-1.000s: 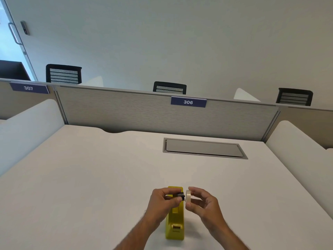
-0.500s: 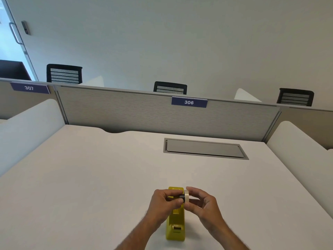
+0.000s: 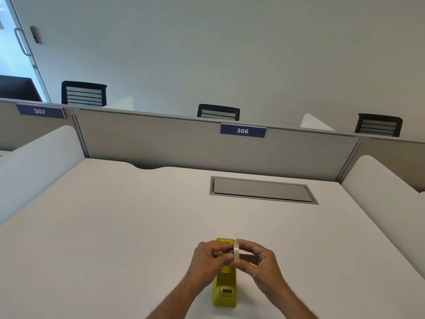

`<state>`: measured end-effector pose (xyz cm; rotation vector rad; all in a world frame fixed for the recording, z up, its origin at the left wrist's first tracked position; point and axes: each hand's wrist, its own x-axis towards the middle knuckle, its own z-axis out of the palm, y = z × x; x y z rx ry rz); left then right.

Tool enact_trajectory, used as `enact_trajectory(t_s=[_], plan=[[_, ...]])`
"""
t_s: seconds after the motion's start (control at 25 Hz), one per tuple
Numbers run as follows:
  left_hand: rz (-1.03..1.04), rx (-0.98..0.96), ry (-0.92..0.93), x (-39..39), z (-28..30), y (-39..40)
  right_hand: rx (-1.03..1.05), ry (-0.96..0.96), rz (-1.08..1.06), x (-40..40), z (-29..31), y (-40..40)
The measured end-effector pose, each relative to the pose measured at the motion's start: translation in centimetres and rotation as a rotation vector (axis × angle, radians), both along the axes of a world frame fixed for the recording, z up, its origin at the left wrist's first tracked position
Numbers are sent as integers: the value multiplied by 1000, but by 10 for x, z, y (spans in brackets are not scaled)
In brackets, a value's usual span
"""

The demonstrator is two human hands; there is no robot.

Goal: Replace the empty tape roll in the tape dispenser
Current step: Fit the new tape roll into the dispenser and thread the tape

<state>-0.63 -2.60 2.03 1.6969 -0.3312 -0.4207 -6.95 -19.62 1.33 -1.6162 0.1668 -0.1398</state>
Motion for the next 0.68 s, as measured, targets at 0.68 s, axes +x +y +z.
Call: enact_trajectory(t_s=[0.68], plan=[[107, 186, -73, 12, -20, 5, -388, 35, -31, 17, -12, 15]])
